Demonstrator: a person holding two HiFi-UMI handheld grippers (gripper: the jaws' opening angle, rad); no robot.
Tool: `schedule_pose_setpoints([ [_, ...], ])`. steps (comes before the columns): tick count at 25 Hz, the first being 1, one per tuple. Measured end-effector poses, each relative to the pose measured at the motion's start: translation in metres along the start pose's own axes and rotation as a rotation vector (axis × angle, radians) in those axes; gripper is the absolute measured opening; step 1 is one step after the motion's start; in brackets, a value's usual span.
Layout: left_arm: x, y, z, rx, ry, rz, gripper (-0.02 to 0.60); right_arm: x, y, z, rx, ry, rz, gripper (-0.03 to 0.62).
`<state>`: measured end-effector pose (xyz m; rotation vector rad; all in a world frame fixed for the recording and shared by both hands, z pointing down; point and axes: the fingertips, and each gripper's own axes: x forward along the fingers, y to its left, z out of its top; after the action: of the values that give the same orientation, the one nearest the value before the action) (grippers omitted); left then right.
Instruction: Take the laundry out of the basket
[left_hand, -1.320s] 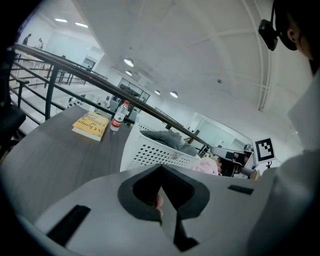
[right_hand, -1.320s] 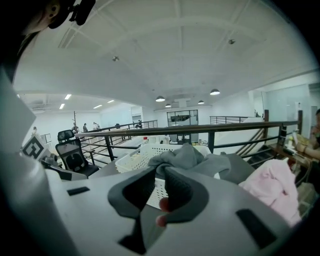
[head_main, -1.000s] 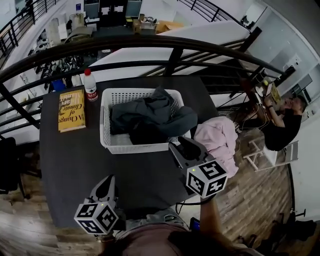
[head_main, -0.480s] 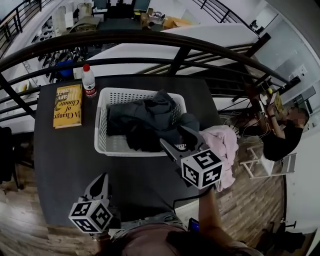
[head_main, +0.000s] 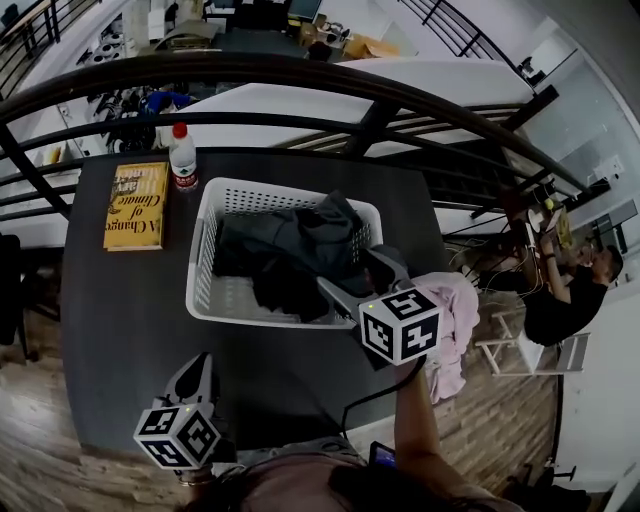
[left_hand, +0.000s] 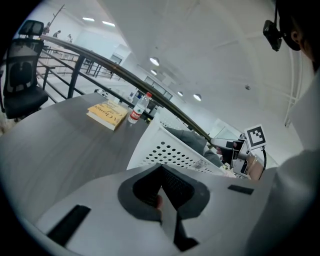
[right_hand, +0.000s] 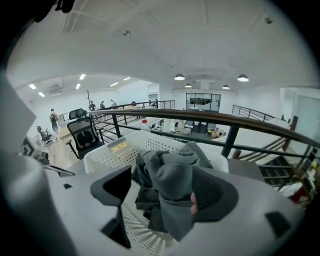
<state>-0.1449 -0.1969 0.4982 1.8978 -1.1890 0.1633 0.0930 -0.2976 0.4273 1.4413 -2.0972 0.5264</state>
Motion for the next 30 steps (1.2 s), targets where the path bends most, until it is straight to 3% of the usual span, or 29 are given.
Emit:
schedule_pose_setpoints([
  [23, 0.024, 0.019, -0.005, -0.028, 0.074, 0.005, -0.011, 0.074, -0.028, -0.025, -0.039, 0.295, -0.032, 0.422],
  [30, 0.026, 0.026, -0.007, -0.043, 0.085, 0.002, -0.011, 0.106, -0.024, -0.050, -0.029, 0.430, 0.009, 0.422],
])
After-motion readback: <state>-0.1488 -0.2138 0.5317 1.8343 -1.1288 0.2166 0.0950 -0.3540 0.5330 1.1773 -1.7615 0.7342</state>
